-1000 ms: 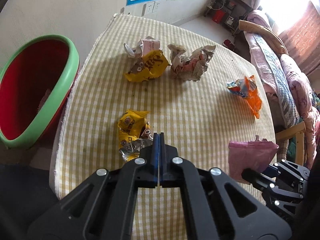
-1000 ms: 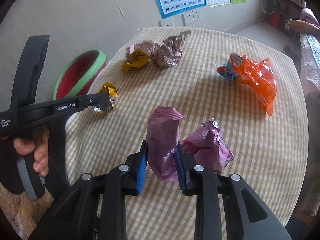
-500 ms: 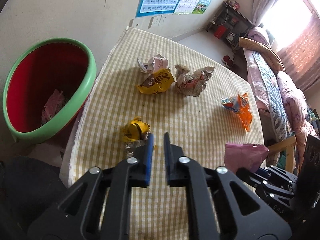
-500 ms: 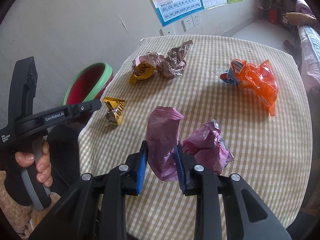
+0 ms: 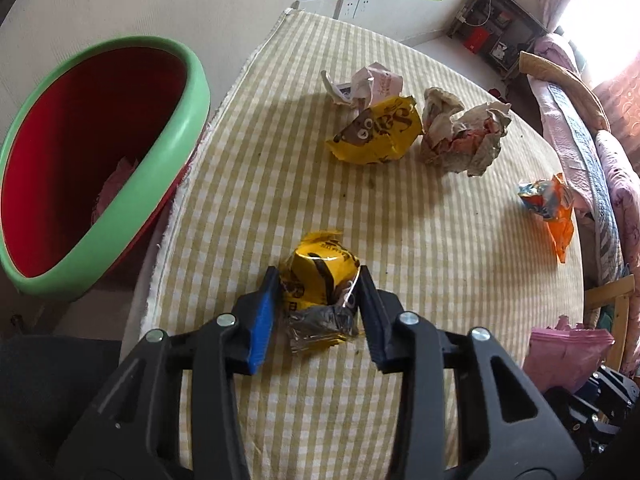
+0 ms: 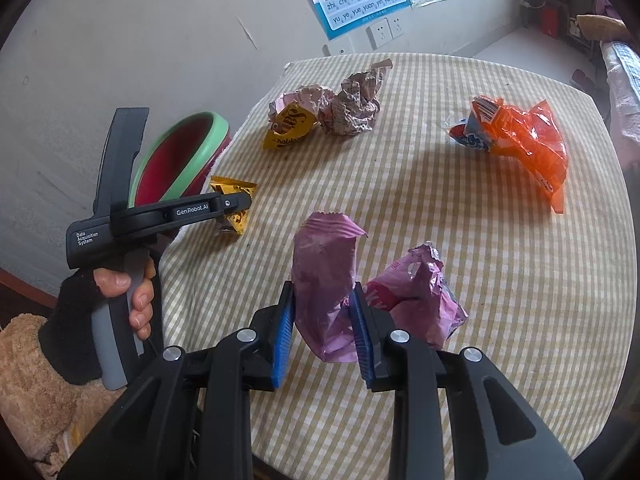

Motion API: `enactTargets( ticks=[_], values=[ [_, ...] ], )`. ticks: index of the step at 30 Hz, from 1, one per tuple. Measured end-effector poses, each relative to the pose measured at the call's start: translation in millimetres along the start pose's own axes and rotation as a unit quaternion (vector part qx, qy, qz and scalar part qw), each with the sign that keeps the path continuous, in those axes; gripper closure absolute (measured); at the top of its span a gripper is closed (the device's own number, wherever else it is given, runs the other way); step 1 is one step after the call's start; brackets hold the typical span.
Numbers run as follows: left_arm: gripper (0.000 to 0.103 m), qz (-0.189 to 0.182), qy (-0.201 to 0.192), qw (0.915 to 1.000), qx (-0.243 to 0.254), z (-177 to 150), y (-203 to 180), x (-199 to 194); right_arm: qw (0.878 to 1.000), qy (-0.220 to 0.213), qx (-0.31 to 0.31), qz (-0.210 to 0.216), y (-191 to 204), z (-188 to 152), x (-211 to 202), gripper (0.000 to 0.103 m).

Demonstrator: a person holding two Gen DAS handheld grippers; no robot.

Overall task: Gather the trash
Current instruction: 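Lift and carry the pink plastic bag and yellow wrapper over the bin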

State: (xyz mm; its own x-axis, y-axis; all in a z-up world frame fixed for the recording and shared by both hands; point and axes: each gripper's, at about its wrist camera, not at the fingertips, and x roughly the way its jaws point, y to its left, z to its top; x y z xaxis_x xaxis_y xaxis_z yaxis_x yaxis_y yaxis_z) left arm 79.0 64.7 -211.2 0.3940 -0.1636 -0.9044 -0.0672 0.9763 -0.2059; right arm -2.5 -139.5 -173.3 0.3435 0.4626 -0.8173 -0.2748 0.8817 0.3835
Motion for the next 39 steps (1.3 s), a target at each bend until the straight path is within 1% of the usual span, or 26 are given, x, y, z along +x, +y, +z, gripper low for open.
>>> enactTargets(
  ticks=[2, 8, 13, 19, 27, 39],
  values=[
    [0.071, -0.01, -0.007, 0.9999, -0.006, -0.5, 2.6, -6.6, 1.0, -0.001, 0.0, 0.0, -0.2, -0.1, -0.2, 0.075],
    [0.071, -0.011, -0.045, 0.9989, -0.007, -3.5, -0.2, -40.3, 1.0, -0.004, -0.004, 0.001, 3.5, 0.3, -1.1, 0.075],
    [0.071, -0.007, -0.085, 0.9961, 0.023, -3.9, -16.2, -73.5, 1.0, -0.01, -0.006, 0.002, 6.7, 5.0, -3.0, 0.075],
    [0.071, -0.004, -0.115, 0.9917, 0.058, -4.8, -32.3, -98.7, 1.0, -0.026, -0.012, 0.006, 14.9, 13.6, -13.5, 0.075],
    [0.071, 0.003, -0.131, 0.9889, 0.07, -4.6, -34.7, -114.0, 0.999, -0.045, -0.021, 0.012, 27.7, 25.2, -23.4, 0.074],
    [0.071, 0.015, -0.14, 0.9887, 0.052, -3.4, -19.0, -122.1, 0.998, -0.052, -0.035, 0.017, 46.1, 36.2, -23.0, 0.074]
  ],
)
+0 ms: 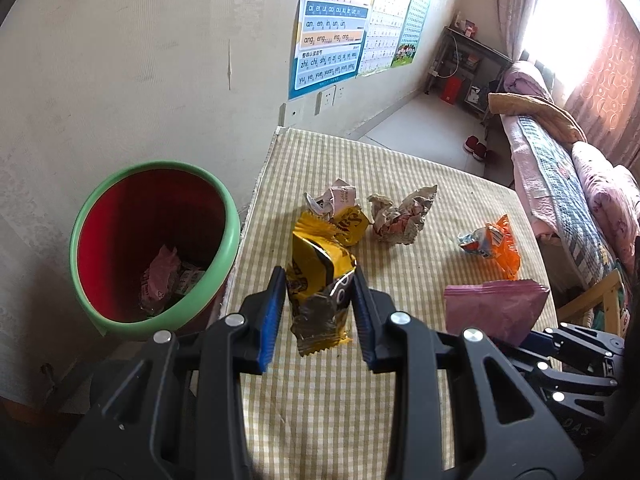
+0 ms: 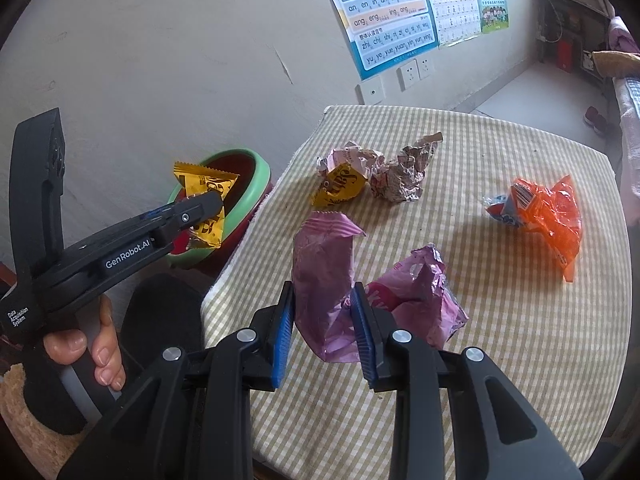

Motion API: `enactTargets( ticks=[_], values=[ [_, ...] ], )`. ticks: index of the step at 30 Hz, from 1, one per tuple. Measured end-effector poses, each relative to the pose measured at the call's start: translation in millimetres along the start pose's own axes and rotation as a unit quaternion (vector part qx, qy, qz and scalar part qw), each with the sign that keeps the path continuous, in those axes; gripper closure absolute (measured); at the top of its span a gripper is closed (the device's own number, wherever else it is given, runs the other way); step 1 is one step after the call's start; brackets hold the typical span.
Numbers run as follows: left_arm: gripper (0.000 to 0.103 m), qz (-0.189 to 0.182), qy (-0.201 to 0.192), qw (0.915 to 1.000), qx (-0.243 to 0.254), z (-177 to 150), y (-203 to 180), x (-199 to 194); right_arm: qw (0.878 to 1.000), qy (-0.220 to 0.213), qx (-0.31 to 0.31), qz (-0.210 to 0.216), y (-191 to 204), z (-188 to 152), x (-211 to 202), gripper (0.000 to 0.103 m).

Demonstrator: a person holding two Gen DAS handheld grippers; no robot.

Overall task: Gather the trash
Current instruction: 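Lift and carry the pink plastic bag and yellow wrapper over the bin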

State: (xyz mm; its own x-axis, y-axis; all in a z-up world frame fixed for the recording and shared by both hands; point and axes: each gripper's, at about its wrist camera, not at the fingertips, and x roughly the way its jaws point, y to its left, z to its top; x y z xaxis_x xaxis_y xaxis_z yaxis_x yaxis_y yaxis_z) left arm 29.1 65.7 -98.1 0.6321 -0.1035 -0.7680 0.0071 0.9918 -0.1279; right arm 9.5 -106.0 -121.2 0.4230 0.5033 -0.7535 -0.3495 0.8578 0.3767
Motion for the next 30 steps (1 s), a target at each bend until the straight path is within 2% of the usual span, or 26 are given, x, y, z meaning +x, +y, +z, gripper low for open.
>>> enactTargets(
  ticks=[11, 30],
  values=[
    [0.071, 0.014, -0.011, 0.9998, -0.012, 1.5, 12.8, -3.7, 1.0, 0.0, -0.024, 0.011, 21.7, 12.3, 5.4, 0.073],
    [0.071, 0.051, -0.028, 0.9969, -0.052, 6.5, 63.6, -12.6, 0.997, 0.014, -0.061, 0.037, 61.9, 30.7, 33.1, 0.073]
  ],
)
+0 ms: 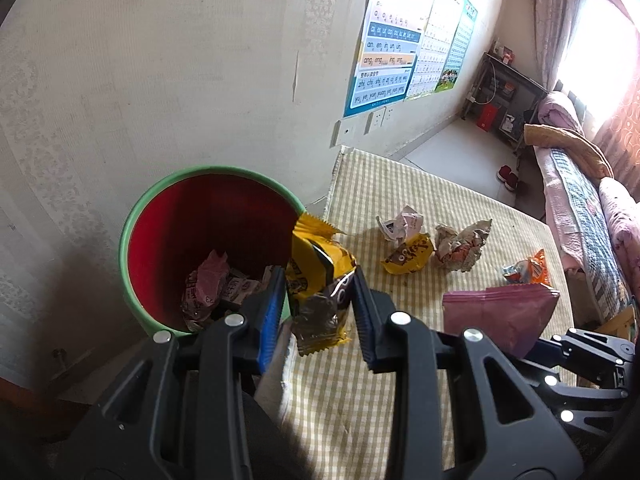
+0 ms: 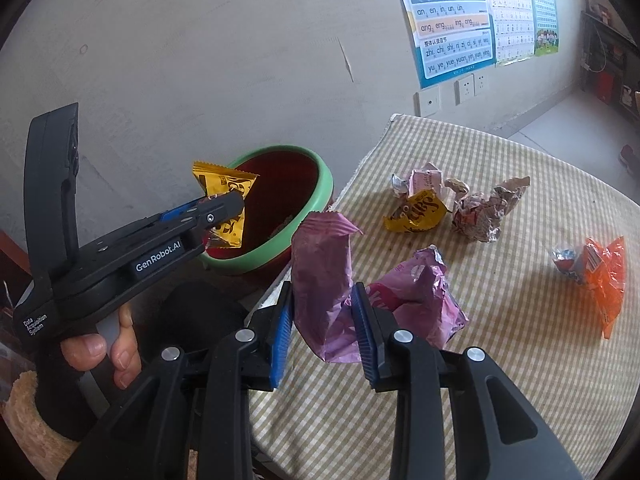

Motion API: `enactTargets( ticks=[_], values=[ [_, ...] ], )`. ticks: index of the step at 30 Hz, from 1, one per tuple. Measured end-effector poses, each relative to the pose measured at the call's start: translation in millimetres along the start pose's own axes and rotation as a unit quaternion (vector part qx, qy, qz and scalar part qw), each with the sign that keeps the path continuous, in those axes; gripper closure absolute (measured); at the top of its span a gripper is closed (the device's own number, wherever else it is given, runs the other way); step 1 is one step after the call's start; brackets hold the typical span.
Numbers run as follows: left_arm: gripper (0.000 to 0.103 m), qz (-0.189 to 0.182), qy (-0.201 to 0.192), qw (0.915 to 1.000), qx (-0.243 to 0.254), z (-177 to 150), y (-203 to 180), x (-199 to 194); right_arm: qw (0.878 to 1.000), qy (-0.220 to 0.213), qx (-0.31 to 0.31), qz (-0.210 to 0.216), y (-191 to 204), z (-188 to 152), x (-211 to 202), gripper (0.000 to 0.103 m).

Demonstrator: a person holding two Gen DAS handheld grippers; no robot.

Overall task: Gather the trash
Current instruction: 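Lift and carry the pink plastic bag and yellow wrapper over the bin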

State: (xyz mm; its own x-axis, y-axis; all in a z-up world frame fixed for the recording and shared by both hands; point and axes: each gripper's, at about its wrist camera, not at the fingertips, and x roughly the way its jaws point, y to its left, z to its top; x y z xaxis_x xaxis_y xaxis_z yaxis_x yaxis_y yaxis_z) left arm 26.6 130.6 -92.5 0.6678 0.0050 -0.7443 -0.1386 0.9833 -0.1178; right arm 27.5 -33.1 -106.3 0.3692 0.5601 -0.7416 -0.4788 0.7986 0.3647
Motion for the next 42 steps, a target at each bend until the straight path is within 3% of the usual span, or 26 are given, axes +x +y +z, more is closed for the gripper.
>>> enactTargets(
  ticks=[16, 35, 42],
  values=[
    [0.071, 0.044, 0.006, 0.9983, -0.038, 14.1, 71.7, 9.8, 0.998, 0.005, -0.046, 0.038, 45.6, 49.1, 42.1, 0.072],
    [0.071, 0.043, 0.025, 0.997, -0.059, 18.9, 101.0, 35.0, 0.997, 0.023, -0.059, 0.043, 66.6, 80.8, 82.0, 0.072],
    [0.071, 0.049, 0.036, 0.9957, -0.07, 21.7, 108.9, 47.5, 0.997, 0.036, -0.03, 0.056, 60.4, 87.6, 98.8, 0.072]
  ],
)
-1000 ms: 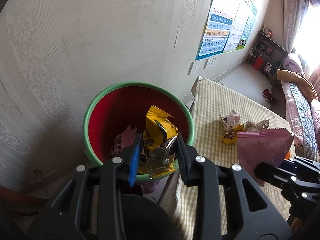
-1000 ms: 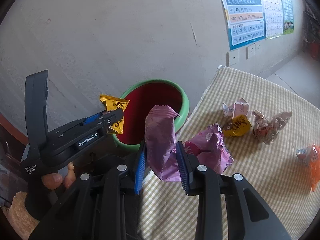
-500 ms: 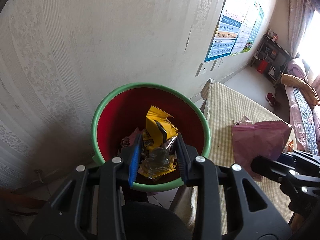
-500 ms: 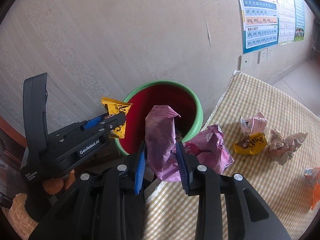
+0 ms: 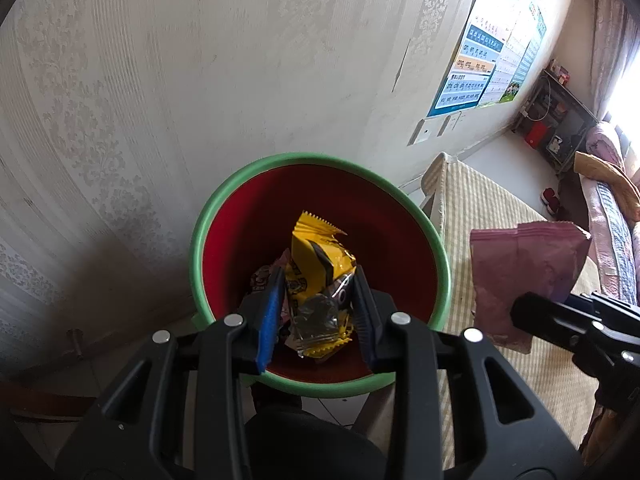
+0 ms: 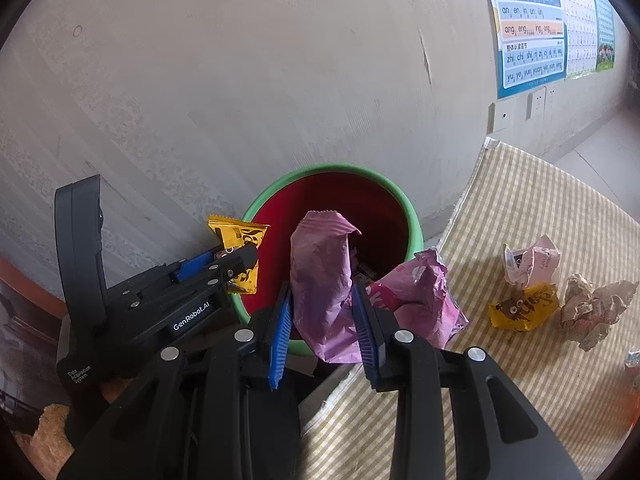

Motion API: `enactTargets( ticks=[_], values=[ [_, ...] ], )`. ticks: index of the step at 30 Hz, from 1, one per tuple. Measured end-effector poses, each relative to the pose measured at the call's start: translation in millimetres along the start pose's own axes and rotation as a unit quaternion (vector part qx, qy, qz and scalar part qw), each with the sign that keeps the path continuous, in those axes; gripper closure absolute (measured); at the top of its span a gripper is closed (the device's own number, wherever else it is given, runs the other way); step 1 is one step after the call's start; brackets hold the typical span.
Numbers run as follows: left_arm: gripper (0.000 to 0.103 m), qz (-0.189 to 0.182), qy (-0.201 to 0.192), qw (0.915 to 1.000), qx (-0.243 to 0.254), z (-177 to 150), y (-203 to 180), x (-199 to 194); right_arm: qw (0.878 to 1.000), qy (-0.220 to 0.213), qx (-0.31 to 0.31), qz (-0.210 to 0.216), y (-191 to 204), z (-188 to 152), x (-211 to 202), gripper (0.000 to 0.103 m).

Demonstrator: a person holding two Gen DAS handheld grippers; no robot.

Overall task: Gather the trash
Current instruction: 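Lift and carry the pink plastic bag and yellow wrapper over the bin, then open the left tool over the bin while the right tool releases the pink bag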

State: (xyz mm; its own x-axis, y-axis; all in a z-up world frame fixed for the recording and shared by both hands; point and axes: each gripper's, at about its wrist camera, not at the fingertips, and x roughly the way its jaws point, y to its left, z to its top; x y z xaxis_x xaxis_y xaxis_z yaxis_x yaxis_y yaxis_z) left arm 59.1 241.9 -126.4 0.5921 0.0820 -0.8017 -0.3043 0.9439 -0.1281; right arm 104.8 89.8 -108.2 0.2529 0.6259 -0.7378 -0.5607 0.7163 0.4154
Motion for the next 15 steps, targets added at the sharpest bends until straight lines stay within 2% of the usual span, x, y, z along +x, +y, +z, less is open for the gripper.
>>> enactTargets(
  ticks=[5, 12, 13, 14, 15],
  values=[
    [0.071, 0.002, 0.01, 0.9999, -0.006, 4.7, 2.2, 11.4, 1.0, 0.004, 0.023, 0.011, -4.4, 9.1, 8.7, 0.072],
    [0.07, 0.007, 0.025, 0.9994, -0.021, 10.4, 8.5, 27.0, 0.999, -0.012, 0.043, 0.029, -3.2, 32.4, 13.9, 0.071],
    [0.069, 0.008, 0.023, 0.9994, -0.027, 10.7, 9.4, 27.8, 0.998, -0.013, 0.046, 0.032, -2.7, 34.2, 14.6, 0.064],
    [0.061, 0.01, 0.022, 0.9991, -0.035, 11.0, 12.1, 29.1, 0.998, -0.014, 0.05, 0.035, -2.7, 36.1, 16.2, 0.057],
    [0.053, 0.01, 0.023, 0.9989, -0.04, 10.5, 13.6, 29.8, 0.998, -0.014, 0.053, 0.038, -2.7, 38.5, 18.0, 0.055]
  ],
)
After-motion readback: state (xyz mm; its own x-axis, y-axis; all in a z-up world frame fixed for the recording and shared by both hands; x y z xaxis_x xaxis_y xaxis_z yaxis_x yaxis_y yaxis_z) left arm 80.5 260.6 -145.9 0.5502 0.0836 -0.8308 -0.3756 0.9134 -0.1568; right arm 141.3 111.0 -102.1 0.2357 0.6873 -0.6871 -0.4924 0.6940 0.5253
